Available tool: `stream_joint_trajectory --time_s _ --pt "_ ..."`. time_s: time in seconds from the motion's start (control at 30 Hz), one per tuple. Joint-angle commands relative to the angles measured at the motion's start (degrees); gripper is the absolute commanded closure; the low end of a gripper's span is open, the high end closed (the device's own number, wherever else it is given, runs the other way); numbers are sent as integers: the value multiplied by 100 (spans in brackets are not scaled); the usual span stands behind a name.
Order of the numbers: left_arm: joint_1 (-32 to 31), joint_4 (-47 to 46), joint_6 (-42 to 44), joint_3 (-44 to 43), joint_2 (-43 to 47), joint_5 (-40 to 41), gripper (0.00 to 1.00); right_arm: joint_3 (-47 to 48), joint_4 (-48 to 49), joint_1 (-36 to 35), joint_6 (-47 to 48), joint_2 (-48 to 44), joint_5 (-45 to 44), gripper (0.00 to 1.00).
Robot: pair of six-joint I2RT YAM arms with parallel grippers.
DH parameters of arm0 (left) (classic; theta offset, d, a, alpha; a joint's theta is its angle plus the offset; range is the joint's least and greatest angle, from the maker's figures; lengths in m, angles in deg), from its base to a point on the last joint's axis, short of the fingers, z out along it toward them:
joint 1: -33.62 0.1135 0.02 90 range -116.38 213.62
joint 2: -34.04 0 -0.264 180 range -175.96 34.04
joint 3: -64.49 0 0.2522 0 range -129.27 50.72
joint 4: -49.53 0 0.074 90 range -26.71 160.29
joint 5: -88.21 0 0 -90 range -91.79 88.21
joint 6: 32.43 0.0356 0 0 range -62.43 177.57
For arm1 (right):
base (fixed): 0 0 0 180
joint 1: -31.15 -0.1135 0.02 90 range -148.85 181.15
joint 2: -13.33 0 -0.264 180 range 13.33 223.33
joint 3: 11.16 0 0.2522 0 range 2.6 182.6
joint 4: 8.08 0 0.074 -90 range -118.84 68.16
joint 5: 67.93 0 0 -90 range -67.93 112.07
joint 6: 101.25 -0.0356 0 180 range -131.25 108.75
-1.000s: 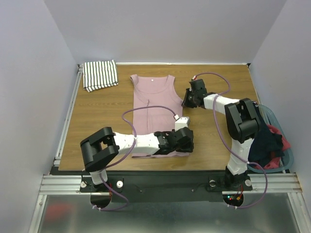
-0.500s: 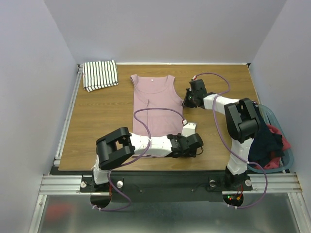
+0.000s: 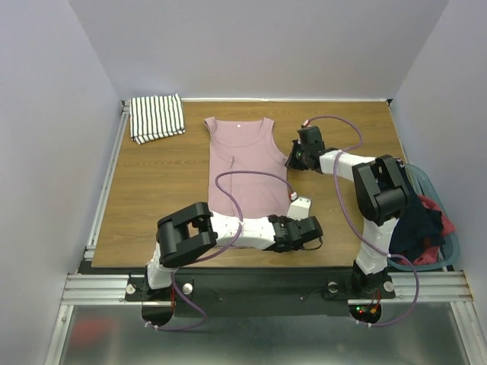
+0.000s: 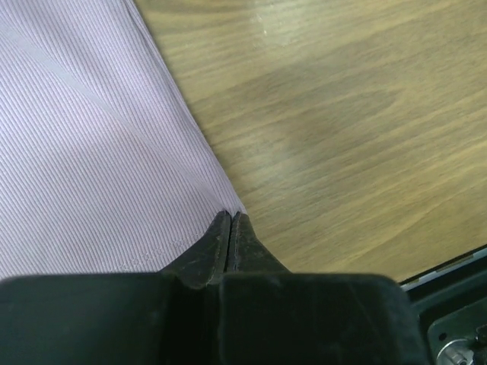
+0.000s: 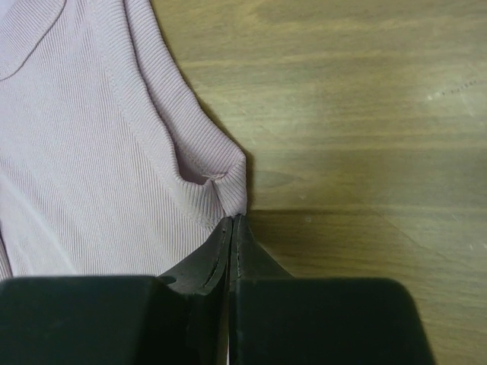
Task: Fold and stack the tank tops
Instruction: Fold the tank top
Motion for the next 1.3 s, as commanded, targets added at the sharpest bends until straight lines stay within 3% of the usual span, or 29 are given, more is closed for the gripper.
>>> stream_joint_trajectory --time_s 0.0,0.37,0.5,0.7,0.8,0.93,1.27 --pt "-173 140 27 111 311 -48 100 -352 -60 89 -58 -330 -269 99" --pt "-419 -651 186 894 1242 -1007 100 -1521 -51 151 -313 -1428 -734 100" --pt "-411 -1178 10 1412 1568 -1183 100 -1645 -51 143 -348 -1649 -743 100" --pt "-402 -1249 -183 1729 1884 -1122 100 -1514 -68 151 -384 -1772 -559 99" --pt "-411 -1442 -227 1861 1990 -1130 100 -1452 -60 151 -348 -1746 -550 83" --pt "-402 -1521 -245 1897 1955 -1200 100 -1356 -60 143 -322 -1614 -594 71" --pt "-393 -1565 -201 1809 1797 -1288 100 -1382 -60 151 -278 -1385 -673 67"
